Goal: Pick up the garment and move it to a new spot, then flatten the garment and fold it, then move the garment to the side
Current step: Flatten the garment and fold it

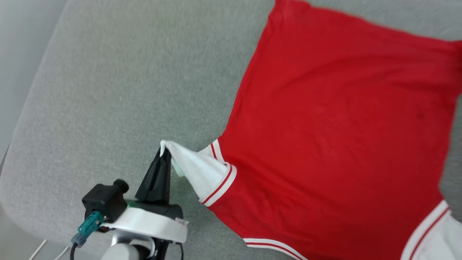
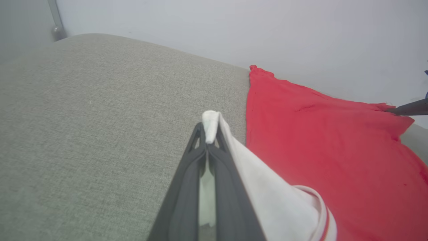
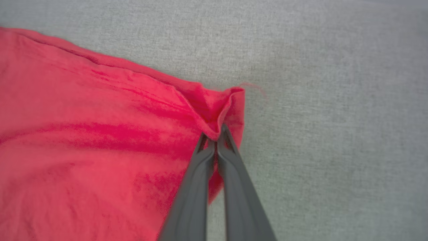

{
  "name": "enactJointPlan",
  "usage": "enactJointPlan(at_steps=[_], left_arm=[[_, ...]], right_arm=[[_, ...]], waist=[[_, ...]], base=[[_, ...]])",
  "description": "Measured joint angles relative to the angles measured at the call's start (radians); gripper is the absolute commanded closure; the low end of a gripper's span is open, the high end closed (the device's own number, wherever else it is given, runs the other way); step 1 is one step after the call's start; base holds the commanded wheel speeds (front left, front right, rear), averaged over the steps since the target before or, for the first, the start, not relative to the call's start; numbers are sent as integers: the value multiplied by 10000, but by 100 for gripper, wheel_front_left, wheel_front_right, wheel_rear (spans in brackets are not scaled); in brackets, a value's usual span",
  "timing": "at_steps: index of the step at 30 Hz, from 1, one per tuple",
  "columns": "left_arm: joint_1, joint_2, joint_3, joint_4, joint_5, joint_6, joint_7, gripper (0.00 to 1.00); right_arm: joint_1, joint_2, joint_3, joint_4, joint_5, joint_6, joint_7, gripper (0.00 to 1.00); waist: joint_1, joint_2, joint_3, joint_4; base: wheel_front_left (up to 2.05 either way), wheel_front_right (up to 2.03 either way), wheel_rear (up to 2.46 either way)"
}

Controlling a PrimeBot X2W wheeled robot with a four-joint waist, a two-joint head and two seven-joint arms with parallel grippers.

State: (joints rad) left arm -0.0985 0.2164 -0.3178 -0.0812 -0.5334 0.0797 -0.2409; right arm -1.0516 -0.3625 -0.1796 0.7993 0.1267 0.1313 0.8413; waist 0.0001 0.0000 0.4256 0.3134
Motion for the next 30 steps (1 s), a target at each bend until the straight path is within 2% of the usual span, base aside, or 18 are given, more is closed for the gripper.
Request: enactJointPlan(at_steps=[10, 15, 20, 24, 30], left_arm=[[1160, 698, 752, 155, -261, 660, 510, 100], [1869, 993, 1101, 123, -353, 1045, 782, 100], [2611, 1225, 1379, 136, -585, 1317, 1062, 100], [2941, 1329, 1484, 199, -696, 1346, 1191, 100], [3113, 1329, 1467, 257, -800, 1413, 1319, 100]], right_arm=[[3266, -568, 1373, -1708, 1764, -2, -769, 100], [5621, -805, 1156, -3030, 2621, -2, -970, 100], [8162, -805, 562, -4451, 2890, 0, -953, 100], [9931, -418, -65, -5557, 2953, 0, -851, 100], [12315, 1014, -1039, -6769, 2769, -2, -660, 100]], waist=[[-2, 0, -2039, -901], [-3, 0, -2917, -1502], [-4, 0, -3606, -2165], [-4, 0, -3985, -2630], [-4, 1, -4292, -2968]], base=[[0, 0, 0], [0, 0, 0], [0, 0, 0], [0, 0, 0], [0, 0, 0]])
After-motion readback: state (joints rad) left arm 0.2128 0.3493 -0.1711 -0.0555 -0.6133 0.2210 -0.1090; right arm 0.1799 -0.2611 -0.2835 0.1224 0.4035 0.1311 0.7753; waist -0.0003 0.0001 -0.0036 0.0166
